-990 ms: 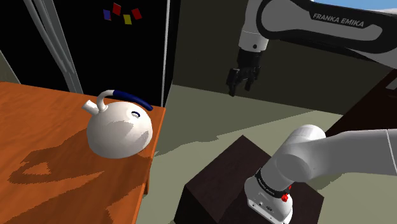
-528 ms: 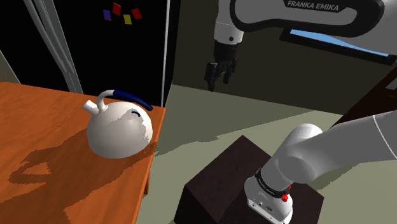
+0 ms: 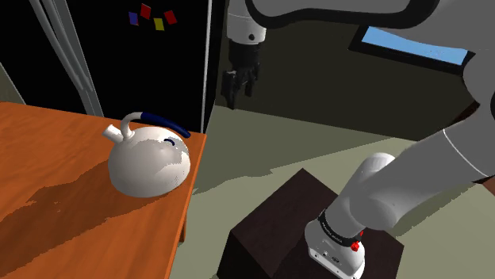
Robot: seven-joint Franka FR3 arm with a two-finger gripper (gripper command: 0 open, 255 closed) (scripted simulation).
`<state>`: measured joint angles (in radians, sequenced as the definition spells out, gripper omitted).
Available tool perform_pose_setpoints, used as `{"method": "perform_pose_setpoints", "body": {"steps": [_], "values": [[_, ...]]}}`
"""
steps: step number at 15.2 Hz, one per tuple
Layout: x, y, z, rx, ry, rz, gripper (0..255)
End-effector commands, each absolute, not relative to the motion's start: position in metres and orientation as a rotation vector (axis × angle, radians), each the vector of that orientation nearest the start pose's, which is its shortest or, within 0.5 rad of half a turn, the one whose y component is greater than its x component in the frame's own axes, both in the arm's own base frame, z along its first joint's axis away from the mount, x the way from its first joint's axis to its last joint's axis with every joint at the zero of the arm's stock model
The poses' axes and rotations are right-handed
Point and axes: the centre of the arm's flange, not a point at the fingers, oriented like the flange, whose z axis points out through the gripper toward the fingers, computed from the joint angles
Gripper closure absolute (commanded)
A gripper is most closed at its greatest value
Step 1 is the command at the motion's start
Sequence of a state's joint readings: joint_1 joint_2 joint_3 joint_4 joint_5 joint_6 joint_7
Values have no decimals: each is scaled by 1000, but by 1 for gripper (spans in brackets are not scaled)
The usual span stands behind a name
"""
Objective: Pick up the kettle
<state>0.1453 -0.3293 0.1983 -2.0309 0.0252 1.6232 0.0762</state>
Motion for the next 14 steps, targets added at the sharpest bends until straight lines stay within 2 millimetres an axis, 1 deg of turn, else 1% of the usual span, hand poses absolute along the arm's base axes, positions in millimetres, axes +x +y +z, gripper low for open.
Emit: {"method": "perform_pose_setpoints", "body": {"steps": [1,5,8,14], "values": [[425,192,577,-3161,-491,103,0],[440,242,584,-3139,-666,72,0],[447,280,590,-3116,-796,49,0],[452,358,600,-3053,-1054,1,0]]}}
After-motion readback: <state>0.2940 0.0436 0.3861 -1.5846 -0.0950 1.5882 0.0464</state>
